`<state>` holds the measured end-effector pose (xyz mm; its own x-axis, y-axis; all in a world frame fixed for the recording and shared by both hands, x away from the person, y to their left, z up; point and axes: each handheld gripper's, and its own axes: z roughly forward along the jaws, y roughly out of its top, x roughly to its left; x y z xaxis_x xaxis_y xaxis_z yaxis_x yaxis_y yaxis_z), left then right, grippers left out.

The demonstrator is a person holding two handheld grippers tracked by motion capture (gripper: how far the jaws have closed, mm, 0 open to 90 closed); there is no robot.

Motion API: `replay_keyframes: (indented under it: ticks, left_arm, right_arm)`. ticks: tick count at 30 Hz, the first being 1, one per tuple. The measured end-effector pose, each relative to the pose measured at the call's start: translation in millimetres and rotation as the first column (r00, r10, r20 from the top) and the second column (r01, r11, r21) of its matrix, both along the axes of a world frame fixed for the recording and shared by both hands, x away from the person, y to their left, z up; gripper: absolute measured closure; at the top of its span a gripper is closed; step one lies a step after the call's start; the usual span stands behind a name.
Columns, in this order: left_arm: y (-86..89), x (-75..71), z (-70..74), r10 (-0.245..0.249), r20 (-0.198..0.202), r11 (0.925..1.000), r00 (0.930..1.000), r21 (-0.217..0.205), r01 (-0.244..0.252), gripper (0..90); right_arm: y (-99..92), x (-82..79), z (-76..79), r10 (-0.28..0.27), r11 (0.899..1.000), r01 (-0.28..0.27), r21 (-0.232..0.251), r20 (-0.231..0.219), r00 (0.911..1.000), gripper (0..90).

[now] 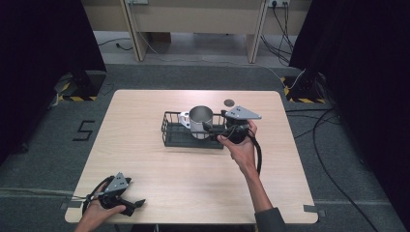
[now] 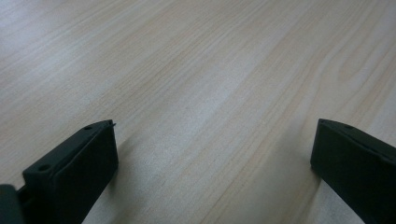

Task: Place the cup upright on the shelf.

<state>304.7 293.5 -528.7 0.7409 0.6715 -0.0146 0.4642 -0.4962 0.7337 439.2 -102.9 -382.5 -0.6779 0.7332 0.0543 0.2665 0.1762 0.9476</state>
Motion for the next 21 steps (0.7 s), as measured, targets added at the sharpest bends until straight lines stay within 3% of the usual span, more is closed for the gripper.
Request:
replay_keyframes:
  ticks: [21]
  left_arm:
    - [0.0,0.0,0.0,0.001,0.001,1.0,1.0,0.0,-0.001,0.0]
  right_arm:
    - [-17.7,-25.1,-18.5,0.009,1.0,-0.009,-0.004,-0.015,0.9998,15.0]
